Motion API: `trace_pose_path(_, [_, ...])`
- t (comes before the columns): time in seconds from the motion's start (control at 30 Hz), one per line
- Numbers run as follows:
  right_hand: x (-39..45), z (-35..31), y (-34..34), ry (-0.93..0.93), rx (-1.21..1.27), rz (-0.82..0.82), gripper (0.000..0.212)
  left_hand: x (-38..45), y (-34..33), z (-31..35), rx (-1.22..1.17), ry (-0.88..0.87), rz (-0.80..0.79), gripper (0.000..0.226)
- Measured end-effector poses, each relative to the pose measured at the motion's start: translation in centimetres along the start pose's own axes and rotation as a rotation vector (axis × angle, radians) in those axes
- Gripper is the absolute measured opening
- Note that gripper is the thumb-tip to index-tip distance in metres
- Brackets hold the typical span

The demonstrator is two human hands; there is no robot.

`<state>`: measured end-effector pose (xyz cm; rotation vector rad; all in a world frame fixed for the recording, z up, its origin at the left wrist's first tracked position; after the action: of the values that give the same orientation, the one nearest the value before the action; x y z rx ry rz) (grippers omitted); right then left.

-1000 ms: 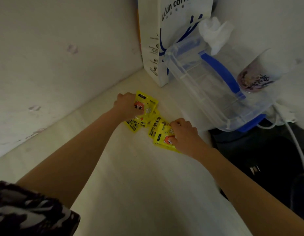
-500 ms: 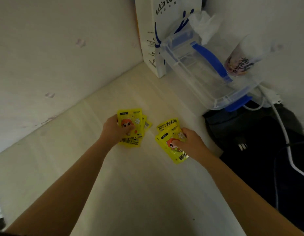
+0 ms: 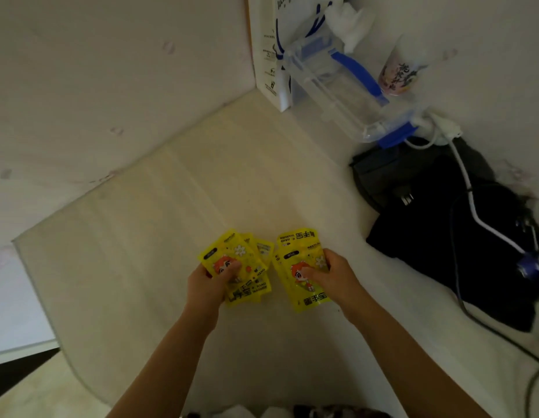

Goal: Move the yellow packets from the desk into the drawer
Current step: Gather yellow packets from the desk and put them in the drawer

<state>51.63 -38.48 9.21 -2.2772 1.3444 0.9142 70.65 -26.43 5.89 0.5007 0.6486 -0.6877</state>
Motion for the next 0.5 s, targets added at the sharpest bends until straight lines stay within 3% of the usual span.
trace_pose_path(0.5, [-15.9,12.3,-7.3,0.128,0.253,0.298,0.017,-8.9,11.2,-9.1,0.107,-0.161,-0.211,0.014])
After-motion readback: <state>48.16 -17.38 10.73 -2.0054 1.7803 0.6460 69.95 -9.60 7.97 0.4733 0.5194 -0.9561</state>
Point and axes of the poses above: each hand's wrist, its own x-axis towards the middle knuckle, its own y-axis out of the back of the hand, z = x × y, the point moved 1 cm from there along x, towards the middle knuckle, and after that the axes turned 9 degrees about x, right-handed, at the moved point
